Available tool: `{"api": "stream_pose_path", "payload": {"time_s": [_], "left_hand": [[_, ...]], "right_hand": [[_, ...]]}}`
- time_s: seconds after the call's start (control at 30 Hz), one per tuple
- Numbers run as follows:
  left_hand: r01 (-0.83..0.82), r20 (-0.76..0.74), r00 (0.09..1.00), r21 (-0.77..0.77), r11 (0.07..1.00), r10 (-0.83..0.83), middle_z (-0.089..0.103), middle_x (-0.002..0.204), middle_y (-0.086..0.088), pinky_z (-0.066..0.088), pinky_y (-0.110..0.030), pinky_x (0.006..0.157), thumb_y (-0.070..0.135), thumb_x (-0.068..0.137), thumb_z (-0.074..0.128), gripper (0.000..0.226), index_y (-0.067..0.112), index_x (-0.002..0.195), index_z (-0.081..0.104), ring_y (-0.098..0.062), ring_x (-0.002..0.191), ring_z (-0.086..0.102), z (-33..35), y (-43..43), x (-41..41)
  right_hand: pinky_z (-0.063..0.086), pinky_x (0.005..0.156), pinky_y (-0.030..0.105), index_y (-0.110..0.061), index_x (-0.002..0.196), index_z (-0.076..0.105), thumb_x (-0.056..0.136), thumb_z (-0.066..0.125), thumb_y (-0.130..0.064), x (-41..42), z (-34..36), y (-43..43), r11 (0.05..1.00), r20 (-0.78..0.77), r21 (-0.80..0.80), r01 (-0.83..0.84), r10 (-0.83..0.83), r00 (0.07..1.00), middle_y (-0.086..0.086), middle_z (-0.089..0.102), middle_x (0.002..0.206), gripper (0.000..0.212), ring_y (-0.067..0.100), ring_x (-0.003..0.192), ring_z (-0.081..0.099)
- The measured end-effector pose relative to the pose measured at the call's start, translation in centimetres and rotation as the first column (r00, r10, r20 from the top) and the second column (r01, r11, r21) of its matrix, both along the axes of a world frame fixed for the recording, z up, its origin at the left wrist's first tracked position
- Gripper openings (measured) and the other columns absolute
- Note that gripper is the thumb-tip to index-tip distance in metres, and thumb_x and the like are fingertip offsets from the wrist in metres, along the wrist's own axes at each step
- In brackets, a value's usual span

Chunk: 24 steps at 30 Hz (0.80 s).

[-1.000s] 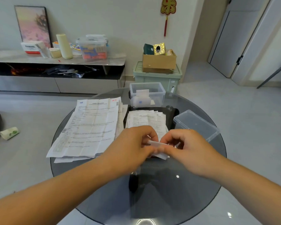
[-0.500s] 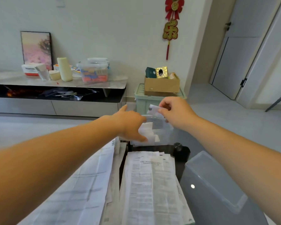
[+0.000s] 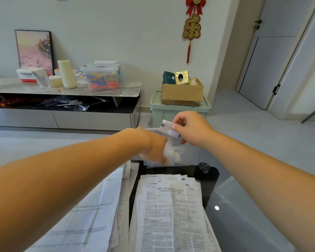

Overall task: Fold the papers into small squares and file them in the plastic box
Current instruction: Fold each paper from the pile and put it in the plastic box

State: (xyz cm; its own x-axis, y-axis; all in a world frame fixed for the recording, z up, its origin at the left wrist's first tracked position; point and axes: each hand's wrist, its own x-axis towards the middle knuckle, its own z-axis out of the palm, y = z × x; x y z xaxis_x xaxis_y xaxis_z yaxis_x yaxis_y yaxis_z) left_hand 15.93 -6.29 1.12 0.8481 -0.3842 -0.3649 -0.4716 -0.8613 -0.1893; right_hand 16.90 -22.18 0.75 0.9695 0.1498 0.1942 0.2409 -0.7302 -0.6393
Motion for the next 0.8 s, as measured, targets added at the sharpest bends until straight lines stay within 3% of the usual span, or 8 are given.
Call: {"api": "stream_pose_path", "payload": {"time_s": [0.13, 0.23, 0.33, 0.47, 0.53, 0.63, 0.8], "left_hand": [[0.010, 0.036, 0.999, -0.076, 0.997, -0.008, 0.048, 0.092, 0.005, 0.037, -0.047, 0.105, 0.063, 0.093, 0.052, 0.061, 0.020, 0.134, 0.040, -0.025, 0.096, 0.050, -0.4, 0.4, 0.0], [-0.002, 0.029, 1.000, -0.083, 0.997, 0.005, 0.057, 0.105, 0.003, 0.045, -0.041, 0.095, 0.062, 0.090, 0.057, 0.062, 0.019, 0.133, 0.042, -0.024, 0.098, 0.056, -0.5, 0.5, 0.0], [-0.004, 0.013, 1.000, -0.095, 0.995, 0.005, 0.063, 0.112, -0.002, 0.050, -0.038, 0.087, 0.059, 0.090, 0.060, 0.058, 0.017, 0.129, 0.050, -0.025, 0.100, 0.061, -0.5, 0.5, 0.2], [0.018, 0.021, 1.000, -0.111, 0.994, -0.015, 0.065, 0.103, 0.000, 0.038, -0.043, 0.095, 0.057, 0.090, 0.060, 0.045, 0.019, 0.115, 0.059, -0.024, 0.099, 0.059, -0.7, 0.5, 0.3], [0.025, 0.029, 0.999, -0.086, 0.996, -0.023, 0.063, 0.095, 0.003, 0.029, -0.048, 0.102, 0.056, 0.091, 0.060, 0.040, 0.020, 0.108, 0.058, -0.022, 0.097, 0.056, -0.6, 0.5, 0.3], [0.034, 0.037, 0.999, -0.065, 0.997, -0.032, 0.055, 0.083, 0.006, 0.025, -0.050, 0.106, 0.055, 0.093, 0.058, 0.032, 0.024, 0.100, 0.055, -0.021, 0.094, 0.054, -0.5, 0.3, 0.1], [0.052, 0.107, 0.994, -0.129, 0.990, -0.038, 0.059, 0.093, 0.005, 0.022, -0.048, 0.105, 0.055, 0.091, 0.059, 0.030, 0.028, 0.104, 0.061, -0.022, 0.104, 0.052, -1.0, 0.8, -0.2]], "right_hand": [[0.061, 0.061, 0.035, -0.018, 0.092, 0.060, 0.099, 0.058, -0.020, 0.1, 0.0, 0.3, 0.998, -0.020, -0.069, -0.015, 0.013, 1.000, 0.005, 0.065, 0.090, 0.008, 0.023, 0.076, 0.069], [0.058, 0.074, 0.046, -0.019, 0.092, 0.052, 0.102, 0.049, -0.023, 0.1, -0.2, 0.9, 0.980, -0.036, -0.192, -0.046, 0.040, 0.999, 0.005, 0.065, 0.093, 0.010, 0.025, 0.086, 0.068], [0.054, 0.073, 0.041, -0.019, 0.094, 0.046, 0.103, 0.043, -0.024, 0.1, -0.4, 1.4, 0.961, -0.066, -0.263, -0.084, 0.069, 0.995, 0.007, 0.063, 0.097, 0.011, 0.028, 0.089, 0.066], [0.055, 0.069, 0.040, -0.019, 0.094, 0.046, 0.104, 0.043, -0.022, 0.3, -0.5, 1.5, 0.964, -0.062, -0.252, -0.088, 0.075, 0.995, 0.008, 0.063, 0.095, 0.011, 0.027, 0.086, 0.068], [0.057, 0.073, 0.044, -0.018, 0.093, 0.047, 0.103, 0.044, -0.021, 0.3, -0.4, 1.4, 0.975, -0.059, -0.204, -0.089, 0.078, 0.995, 0.007, 0.064, 0.093, 0.011, 0.025, 0.082, 0.071], [0.058, 0.069, 0.041, -0.018, 0.095, 0.048, 0.104, 0.044, -0.022, 0.1, -0.2, 1.2, 0.974, -0.077, -0.189, -0.127, 0.114, 0.990, 0.006, 0.064, 0.094, 0.010, 0.021, 0.077, 0.072], [0.051, 0.078, 0.043, -0.014, 0.105, 0.047, 0.105, 0.039, -0.023, 0.1, 0.3, 1.4, 0.940, -0.158, -0.299, -0.162, 0.119, 0.980, 0.010, 0.064, 0.101, 0.012, 0.029, 0.093, 0.064]]}}
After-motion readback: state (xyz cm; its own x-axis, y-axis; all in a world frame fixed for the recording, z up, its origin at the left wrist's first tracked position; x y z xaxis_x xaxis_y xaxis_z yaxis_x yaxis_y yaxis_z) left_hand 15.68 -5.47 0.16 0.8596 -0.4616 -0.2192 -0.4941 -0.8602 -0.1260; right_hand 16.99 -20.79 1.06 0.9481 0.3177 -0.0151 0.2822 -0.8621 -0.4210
